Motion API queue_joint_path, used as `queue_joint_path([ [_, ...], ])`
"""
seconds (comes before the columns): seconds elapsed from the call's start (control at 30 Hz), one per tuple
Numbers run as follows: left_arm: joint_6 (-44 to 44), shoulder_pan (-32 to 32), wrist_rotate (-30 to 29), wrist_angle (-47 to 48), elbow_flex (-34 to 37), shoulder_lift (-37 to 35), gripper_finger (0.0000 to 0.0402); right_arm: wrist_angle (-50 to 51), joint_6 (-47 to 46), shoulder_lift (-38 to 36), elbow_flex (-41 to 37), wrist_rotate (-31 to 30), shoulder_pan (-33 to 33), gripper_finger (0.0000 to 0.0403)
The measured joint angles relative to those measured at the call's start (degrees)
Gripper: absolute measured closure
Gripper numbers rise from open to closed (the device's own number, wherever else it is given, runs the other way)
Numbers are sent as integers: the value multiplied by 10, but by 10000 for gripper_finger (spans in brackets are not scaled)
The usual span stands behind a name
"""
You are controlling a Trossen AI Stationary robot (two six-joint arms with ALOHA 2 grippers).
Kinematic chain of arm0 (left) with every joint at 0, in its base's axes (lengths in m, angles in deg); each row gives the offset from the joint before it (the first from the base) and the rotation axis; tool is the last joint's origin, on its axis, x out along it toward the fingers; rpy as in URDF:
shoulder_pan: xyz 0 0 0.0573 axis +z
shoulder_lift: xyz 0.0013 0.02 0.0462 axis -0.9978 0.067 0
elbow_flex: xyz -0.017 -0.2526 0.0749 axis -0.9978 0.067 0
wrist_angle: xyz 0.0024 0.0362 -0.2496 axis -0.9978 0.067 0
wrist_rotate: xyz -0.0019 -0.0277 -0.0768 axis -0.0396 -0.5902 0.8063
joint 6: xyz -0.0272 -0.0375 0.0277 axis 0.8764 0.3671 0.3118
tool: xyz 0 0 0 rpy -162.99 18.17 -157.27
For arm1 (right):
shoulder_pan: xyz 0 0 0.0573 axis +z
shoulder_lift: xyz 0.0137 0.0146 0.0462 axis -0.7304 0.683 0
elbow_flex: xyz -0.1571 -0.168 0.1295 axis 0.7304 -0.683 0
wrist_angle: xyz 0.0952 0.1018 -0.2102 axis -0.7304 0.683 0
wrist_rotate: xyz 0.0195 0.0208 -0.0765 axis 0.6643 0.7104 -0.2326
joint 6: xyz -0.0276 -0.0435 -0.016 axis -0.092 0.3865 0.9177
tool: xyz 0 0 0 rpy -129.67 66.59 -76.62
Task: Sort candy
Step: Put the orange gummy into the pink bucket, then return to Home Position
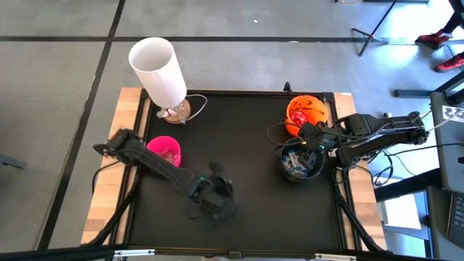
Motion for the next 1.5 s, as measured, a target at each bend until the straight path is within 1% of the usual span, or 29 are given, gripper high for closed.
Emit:
queue_joint_path([
  [0.1,62,-10,-71,81,12,-53,401,0,-3,0,0,0,0,155],
  [0.23,139,-26,-133,123,70,-155,401,0,-3,0,0,0,0,155],
  [0.37,229,-42,-185,121,177,-280,401,0,-3,0,0,0,0,155],
  [0.5,364,-54,-245,120,312,-405,401,0,-1,0,0,0,0,155],
  [0.57,449,-56,-256,118,380,-463,401,0,-1,0,0,0,0,155],
  [0.67,572,-56,-251,117,468,-531,401,0,0,0,0,-1,0,155],
  [0.73,628,-56,-247,116,512,-560,401,0,0,0,0,-1,0,155],
  [0.8,666,-56,-234,116,545,-581,401,0,0,0,0,-1,0,155],
  [0.9,677,-56,-221,115,563,-593,397,0,0,0,0,-3,0,155],
  [0.97,663,-56,-206,115,564,-593,382,0,0,0,0,-9,0,155],
  [1.17,622,-50,-195,116,557,-592,302,0,0,0,0,-14,0,155],
  [1.23,615,-45,-194,119,547,-592,276,0,3,0,0,-19,0,155],
  [1.33,614,-40,-194,137,519,-592,248,0,15,0,0,-46,0,155],
  [1.43,614,-34,-193,158,487,-592,236,-1,20,0,0,-64,0,155],
  [1.5,604,-33,-195,160,462,-592,236,-15,44,0,0,-81,0,155],
])
